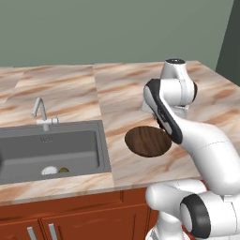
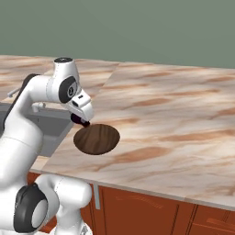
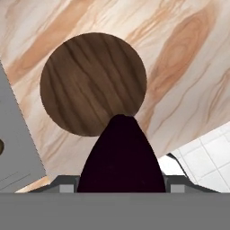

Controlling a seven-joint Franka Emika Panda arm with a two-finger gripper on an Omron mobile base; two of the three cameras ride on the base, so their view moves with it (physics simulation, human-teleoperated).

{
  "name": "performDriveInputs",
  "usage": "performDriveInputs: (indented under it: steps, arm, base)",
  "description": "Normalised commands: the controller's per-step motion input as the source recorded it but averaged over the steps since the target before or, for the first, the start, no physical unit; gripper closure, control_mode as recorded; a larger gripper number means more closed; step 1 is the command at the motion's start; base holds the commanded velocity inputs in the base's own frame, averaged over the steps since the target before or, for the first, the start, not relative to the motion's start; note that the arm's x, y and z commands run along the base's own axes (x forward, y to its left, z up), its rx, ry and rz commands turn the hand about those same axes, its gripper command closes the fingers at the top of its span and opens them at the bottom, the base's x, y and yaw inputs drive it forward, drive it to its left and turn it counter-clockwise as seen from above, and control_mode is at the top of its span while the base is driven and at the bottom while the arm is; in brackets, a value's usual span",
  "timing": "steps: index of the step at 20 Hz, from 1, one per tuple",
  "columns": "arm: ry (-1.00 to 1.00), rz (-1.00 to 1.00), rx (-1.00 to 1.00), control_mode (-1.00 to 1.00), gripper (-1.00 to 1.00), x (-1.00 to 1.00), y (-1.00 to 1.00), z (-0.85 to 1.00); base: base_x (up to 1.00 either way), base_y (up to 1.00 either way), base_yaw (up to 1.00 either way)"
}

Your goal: Pick the eggplants from the cabinet and place them in one bowl. Pick the potato from the sink and place it in the other bowl.

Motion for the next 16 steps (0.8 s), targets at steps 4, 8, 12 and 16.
performDriveInputs:
  steps: [4, 8, 12, 16]
  arm:
    - [0.1, -0.01, 0.0, -1.0, 1.0, 0.1, -0.06, -0.19]
    - [0.07, -0.01, 0.0, -1.0, 1.0, 0.09, -0.05, -0.19]
    - [0.05, -0.01, 0.0, -1.0, 1.0, 0.1, -0.03, -0.18]
    - [0.03, -0.01, 0.0, -1.0, 1.0, 0.11, -0.01, -0.16]
  base:
    - [0.0, 0.0, 0.0]
    - [0.0, 0.0, 0.0]
    - [0.0, 0.0, 0.0]
    - [0.0, 0.0, 0.0]
